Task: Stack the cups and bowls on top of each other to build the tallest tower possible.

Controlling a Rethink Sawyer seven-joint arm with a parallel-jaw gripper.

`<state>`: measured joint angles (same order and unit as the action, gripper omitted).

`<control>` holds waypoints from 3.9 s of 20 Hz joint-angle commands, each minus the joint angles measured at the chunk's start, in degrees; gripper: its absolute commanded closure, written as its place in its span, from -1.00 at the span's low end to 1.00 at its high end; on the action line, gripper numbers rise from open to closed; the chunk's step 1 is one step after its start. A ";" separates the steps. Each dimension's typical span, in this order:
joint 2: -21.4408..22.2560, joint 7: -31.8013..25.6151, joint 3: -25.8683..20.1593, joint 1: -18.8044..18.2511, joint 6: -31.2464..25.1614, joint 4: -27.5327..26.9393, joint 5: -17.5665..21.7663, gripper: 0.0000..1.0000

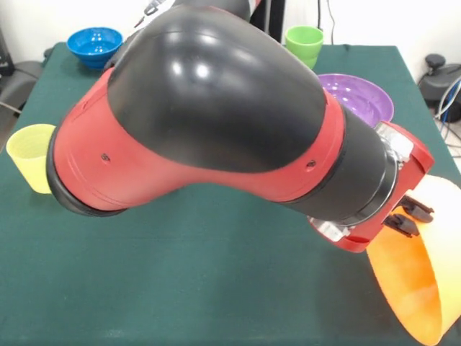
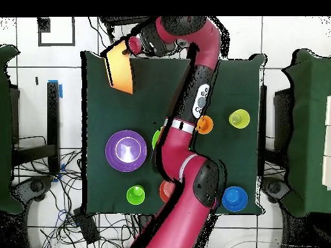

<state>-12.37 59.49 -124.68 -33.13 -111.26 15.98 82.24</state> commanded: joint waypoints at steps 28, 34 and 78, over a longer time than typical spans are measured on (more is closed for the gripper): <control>-1.12 -18.94 11.51 -3.95 21.40 -1.70 5.02 -1.00; 0.10 -16.87 14.50 -3.92 24.55 -0.05 3.10 -1.00; 10.51 5.09 50.61 -9.40 38.67 23.92 -21.82 -1.00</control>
<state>-1.45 55.28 -86.85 -42.80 -76.53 37.65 60.83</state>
